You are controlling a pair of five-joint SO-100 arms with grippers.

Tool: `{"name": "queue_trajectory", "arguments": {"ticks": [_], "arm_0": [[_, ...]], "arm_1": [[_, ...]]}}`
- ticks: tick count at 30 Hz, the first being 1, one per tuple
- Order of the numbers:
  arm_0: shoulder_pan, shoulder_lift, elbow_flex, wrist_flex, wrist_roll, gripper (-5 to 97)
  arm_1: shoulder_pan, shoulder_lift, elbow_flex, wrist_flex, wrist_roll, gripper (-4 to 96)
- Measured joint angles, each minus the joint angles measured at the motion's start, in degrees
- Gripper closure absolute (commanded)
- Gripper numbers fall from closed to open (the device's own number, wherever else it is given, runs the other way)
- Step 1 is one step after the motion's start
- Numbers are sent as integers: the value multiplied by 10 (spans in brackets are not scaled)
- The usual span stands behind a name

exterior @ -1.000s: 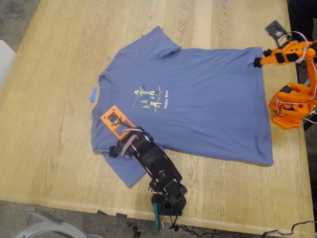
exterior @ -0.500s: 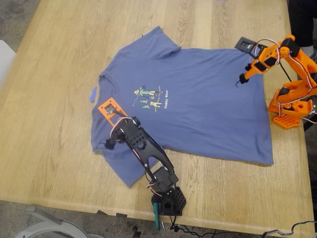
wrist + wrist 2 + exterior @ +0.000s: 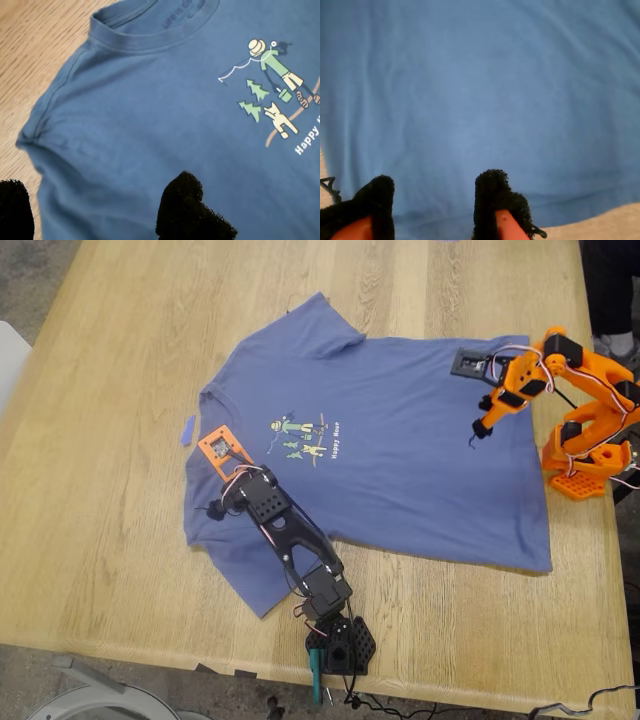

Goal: Fold a T-shirt

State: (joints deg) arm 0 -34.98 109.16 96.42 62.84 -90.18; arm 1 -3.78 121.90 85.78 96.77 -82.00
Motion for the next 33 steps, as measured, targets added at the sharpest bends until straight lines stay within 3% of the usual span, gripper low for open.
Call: {"name": "queue_trajectory", "arguments": {"ticks": [12,33], "arm_0": [[10,-75,63,-189,22,485],[-18,-279,55,-460,30,463]], "arm_1": [[-95,-64,-10,-101,40,628],[-163,-151,-33,-188,54,641]]}}
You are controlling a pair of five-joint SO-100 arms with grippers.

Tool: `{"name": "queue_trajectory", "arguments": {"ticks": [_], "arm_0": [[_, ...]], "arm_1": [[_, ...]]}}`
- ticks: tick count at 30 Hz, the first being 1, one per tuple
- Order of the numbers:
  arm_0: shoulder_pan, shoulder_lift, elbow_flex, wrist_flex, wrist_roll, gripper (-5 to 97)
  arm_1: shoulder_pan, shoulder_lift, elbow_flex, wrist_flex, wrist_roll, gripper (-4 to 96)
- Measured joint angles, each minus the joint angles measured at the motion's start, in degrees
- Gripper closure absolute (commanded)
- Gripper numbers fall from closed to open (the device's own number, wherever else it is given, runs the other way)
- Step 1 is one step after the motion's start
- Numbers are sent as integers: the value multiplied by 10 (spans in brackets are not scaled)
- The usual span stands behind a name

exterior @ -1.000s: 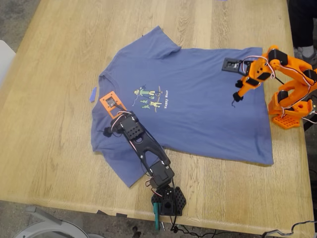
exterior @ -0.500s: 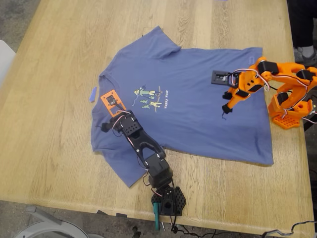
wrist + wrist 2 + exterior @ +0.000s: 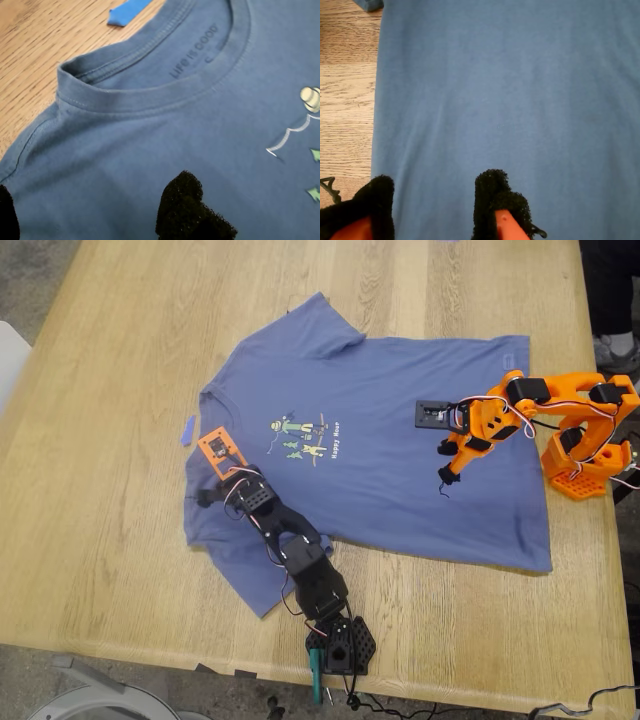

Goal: Fold a T-shirt

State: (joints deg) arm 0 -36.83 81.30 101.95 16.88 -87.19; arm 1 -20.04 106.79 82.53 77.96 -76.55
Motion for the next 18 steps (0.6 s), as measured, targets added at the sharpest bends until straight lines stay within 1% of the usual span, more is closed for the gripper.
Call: {"name": "queue_trajectory", "arguments": {"ticks": [6,13,18], "arm_0": [[-17,-76,-68,-63,1,463],[-27,-143,-155,-82,7,463],[-29,-178,-189,-84,7,463]], "arm_1": [[-12,-6,-1,-6,3,646],[-28,-29,-1,-33,10,649],[-37,-34,1,-44,17,649]]}}
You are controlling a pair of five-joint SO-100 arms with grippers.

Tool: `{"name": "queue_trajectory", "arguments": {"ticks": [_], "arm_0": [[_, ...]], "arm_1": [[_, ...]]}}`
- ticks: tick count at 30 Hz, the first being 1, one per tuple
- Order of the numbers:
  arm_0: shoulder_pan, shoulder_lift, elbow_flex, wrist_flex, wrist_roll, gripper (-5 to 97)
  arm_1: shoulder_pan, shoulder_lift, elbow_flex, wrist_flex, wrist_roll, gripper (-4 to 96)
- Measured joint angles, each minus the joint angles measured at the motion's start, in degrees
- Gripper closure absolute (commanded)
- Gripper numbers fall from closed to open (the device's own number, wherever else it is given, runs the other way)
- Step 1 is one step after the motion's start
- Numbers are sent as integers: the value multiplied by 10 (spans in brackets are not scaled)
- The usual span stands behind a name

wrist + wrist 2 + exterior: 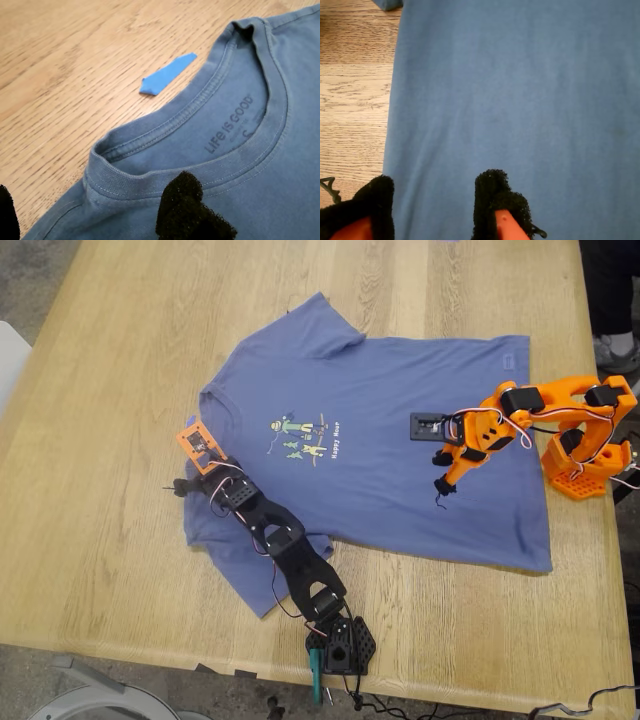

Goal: Fold a T-shirt

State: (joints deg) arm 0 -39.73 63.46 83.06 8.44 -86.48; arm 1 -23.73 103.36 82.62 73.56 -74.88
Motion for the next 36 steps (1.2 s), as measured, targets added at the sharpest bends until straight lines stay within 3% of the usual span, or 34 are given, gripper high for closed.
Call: {"name": "queue_trajectory", "arguments": {"ticks": [26,36], "arm_0": [[-15,-130,-97,22,0,482],[-15,-141,-113,53,-1,727]], "arm_1": [[-16,-6,20,-11,22,649],[-15,-18,41,-47,32,657]]}}
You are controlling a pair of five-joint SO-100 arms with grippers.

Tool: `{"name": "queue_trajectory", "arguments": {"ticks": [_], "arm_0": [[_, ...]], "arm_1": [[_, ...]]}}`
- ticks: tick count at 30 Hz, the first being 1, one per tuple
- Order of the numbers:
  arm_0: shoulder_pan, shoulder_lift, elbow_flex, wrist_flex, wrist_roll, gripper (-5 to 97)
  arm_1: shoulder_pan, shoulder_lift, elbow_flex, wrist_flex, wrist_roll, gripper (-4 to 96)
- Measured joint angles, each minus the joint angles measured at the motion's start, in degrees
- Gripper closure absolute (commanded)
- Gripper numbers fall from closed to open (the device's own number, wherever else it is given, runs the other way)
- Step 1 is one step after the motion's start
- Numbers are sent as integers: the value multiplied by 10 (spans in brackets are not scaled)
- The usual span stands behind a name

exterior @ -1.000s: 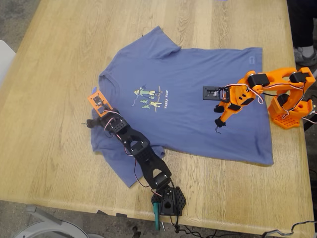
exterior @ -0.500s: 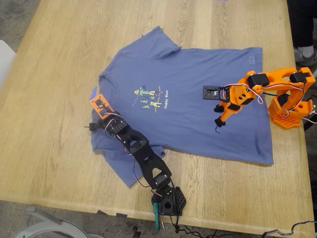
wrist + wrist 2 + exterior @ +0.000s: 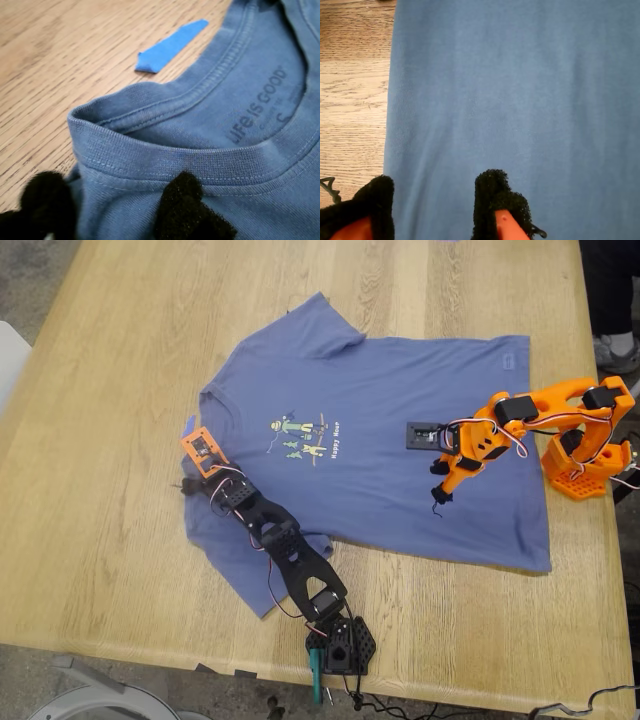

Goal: Fold a T-shirt

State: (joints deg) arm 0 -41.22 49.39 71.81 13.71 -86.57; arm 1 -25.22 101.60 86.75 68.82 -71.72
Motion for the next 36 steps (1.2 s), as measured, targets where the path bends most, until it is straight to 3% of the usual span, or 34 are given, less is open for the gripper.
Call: {"name": "queue_trajectory", "arguments": {"ticks": [12,23,36], "arm_0": [[-8,0,-16,55,-28,917],[-8,0,-16,60,-33,918],[-8,18,5,69,-33,918]], "arm_1": [[-6,0,74,-67,17,697],[-15,0,139,-105,46,655],[16,0,242,-243,51,636]]}}
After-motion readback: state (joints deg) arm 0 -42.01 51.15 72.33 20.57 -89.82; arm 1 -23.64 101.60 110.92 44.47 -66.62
